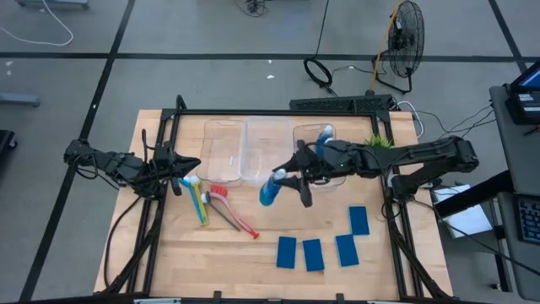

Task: Pick & Place Kitchen Sink Supplies
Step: Put the blue dishwashing liquid bottle into the right transparent bin

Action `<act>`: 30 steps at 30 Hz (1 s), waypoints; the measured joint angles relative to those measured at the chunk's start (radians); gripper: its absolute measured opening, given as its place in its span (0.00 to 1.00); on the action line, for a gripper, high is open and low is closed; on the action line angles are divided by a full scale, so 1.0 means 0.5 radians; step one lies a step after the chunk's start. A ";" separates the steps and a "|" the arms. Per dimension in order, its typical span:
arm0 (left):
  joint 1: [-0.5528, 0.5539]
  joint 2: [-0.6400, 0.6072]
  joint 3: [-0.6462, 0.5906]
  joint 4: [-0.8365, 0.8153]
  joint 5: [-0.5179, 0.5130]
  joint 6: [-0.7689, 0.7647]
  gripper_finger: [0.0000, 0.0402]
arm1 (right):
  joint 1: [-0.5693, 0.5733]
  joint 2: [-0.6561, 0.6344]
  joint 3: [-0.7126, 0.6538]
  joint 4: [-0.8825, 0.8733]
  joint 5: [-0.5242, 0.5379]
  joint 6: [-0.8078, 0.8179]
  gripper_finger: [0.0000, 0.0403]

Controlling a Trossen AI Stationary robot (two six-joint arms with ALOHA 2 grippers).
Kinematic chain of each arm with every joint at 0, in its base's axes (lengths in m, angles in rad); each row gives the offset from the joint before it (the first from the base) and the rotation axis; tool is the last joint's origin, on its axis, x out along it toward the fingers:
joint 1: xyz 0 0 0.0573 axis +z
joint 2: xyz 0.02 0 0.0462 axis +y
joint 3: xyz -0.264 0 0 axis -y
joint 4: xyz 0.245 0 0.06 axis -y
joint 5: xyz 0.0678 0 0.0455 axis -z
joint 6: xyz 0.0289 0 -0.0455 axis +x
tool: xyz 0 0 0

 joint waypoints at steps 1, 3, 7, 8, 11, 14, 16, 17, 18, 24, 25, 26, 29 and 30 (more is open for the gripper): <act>0.000 0.000 0.000 0.001 0.000 0.000 0.08 | 0.000 -0.003 0.000 -0.014 0.059 0.024 0.32; 0.000 0.000 -0.001 0.000 0.000 -0.001 0.08 | 0.001 -0.030 0.002 -0.085 0.202 0.086 0.32; 0.000 0.000 0.000 -0.002 0.000 0.000 0.08 | 0.001 -0.094 0.001 -0.183 0.434 0.202 0.32; 0.000 0.000 0.000 0.000 0.000 -0.001 0.08 | 0.001 -0.113 0.001 -0.203 0.490 0.222 0.32; 0.000 0.000 0.000 -0.001 0.000 0.001 0.08 | 0.001 -0.181 0.002 -0.218 0.608 0.274 0.32; 0.000 0.000 -0.001 -0.002 0.000 0.001 0.08 | 0.001 -0.241 0.002 -0.244 0.739 0.283 0.32; 0.000 0.000 0.000 0.000 0.000 -0.001 0.08 | 0.002 -0.287 0.002 -0.293 0.836 0.302 0.32; 0.000 0.000 0.000 0.000 0.000 -0.004 0.08 | 0.001 -0.307 0.002 -0.322 0.885 0.323 0.32; 0.000 0.000 0.000 -0.002 0.000 -0.008 0.08 | 0.001 -0.328 0.002 -0.349 0.934 0.333 0.32; 0.000 0.000 0.000 0.001 0.000 -0.012 0.08 | 0.001 -0.430 0.002 -0.597 1.221 0.442 0.32; 0.000 0.000 0.000 0.001 0.000 -0.012 0.08 | 0.001 -0.442 0.002 -0.639 1.249 0.467 0.32; 0.000 0.000 0.000 -0.002 0.000 -0.011 0.08 | 0.001 -0.456 0.002 -0.681 1.277 0.495 0.32; 0.000 0.000 0.000 0.001 0.000 -0.013 0.08 | 0.001 -0.482 0.002 -0.810 1.327 0.591 0.32; 0.000 0.000 0.000 -0.002 0.000 -0.013 0.08 | 0.001 -0.489 0.002 -0.847 1.338 0.615 0.32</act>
